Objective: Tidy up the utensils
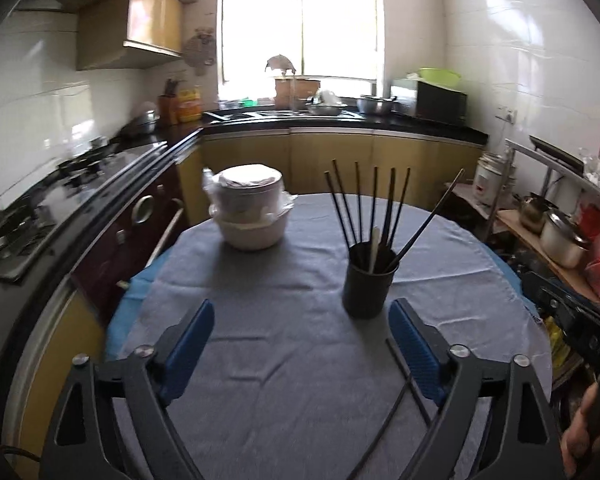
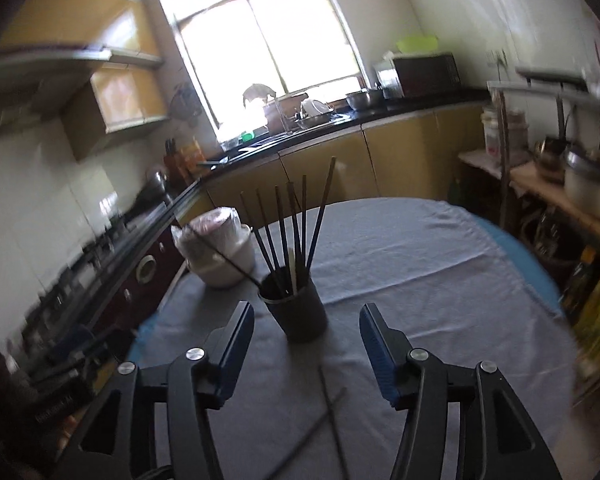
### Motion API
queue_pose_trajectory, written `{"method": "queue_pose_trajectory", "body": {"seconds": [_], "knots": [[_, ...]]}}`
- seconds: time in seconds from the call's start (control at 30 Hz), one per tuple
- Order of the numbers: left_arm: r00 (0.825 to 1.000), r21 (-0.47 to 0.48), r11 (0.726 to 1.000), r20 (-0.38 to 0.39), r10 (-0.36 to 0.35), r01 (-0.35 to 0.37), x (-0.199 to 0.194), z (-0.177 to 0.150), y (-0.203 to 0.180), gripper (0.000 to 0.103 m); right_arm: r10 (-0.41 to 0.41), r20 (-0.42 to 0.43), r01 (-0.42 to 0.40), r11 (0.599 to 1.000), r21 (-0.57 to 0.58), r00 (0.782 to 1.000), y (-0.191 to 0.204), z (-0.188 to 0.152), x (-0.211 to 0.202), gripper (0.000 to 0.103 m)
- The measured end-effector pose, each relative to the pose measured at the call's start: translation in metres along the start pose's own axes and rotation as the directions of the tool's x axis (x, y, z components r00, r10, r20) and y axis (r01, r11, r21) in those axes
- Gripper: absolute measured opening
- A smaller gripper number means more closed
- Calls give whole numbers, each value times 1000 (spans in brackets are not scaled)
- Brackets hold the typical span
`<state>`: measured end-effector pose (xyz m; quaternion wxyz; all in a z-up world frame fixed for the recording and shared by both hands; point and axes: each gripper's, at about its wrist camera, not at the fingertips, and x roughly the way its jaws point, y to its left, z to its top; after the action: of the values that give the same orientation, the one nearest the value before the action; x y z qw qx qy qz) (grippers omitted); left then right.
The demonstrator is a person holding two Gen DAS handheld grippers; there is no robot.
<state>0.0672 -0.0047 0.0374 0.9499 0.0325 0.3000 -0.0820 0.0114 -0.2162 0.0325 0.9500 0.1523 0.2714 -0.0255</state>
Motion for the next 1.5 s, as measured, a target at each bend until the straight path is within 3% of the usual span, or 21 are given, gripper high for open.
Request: {"method": "queue_pose_trajectory", "body": {"seconds": [0.23, 0.6, 0.8, 0.97, 1.5], "knots": [[992, 5, 993, 47, 116, -117, -42, -16, 1, 92, -49, 78, 56, 994, -96, 996, 19, -14, -55, 66], [961, 7, 970, 141, 240, -243, -116, -46, -10, 92, -66, 101, 74, 994, -84, 993, 27, -47, -110, 69], [959, 50, 964, 129, 253, -261, -140, -59, -18, 92, -89, 116, 98, 992, -79, 989, 26, -56, -140, 72], [962, 29, 969, 129, 239, -244, -160, -66, -17, 92, -81, 122, 90, 993, -74, 989, 28, -63, -161, 72], [947, -36, 973, 222, 230, -228, -221, -80, -33, 92, -8, 200, 17, 999, -39, 980, 15, -73, -233, 76]]}}
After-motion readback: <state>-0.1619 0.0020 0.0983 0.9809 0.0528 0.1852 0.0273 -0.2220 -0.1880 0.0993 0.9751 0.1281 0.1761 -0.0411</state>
